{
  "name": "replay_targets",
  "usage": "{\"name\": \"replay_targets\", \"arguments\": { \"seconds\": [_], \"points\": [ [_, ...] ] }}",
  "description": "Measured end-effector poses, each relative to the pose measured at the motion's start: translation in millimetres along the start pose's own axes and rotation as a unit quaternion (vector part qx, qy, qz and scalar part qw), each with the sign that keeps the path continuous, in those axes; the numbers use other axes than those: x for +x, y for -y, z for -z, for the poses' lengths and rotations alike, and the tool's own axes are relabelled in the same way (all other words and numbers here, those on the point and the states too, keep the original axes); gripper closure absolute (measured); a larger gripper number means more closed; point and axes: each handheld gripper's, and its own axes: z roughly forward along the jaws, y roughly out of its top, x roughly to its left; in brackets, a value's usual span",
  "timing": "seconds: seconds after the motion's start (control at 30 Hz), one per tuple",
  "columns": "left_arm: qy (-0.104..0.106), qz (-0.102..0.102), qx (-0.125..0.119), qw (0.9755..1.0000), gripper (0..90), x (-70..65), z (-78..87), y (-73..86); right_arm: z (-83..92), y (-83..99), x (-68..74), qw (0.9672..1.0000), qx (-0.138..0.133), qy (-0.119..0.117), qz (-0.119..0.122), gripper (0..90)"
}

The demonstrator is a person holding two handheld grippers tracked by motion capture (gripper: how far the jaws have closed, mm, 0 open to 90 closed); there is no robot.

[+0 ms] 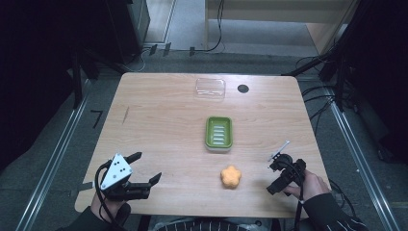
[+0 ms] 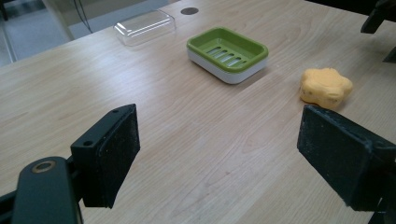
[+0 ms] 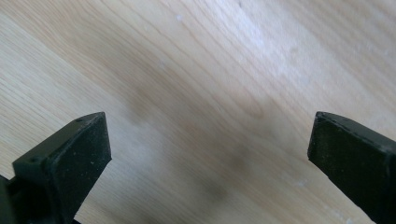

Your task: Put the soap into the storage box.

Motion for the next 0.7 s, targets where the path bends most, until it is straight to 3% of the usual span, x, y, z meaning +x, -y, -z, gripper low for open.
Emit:
{"name": "replay_targets", "arguments": {
  "seconds": [0.7],
  "points": [
    [-0.009, 0.005, -0.001, 1.0, 13.6, -0.6, 5.2, 2.9, 11.3, -27.3, 25.4, 0.9979, -0.027, -0.001, 0.06, 0.0]
  ]
}}
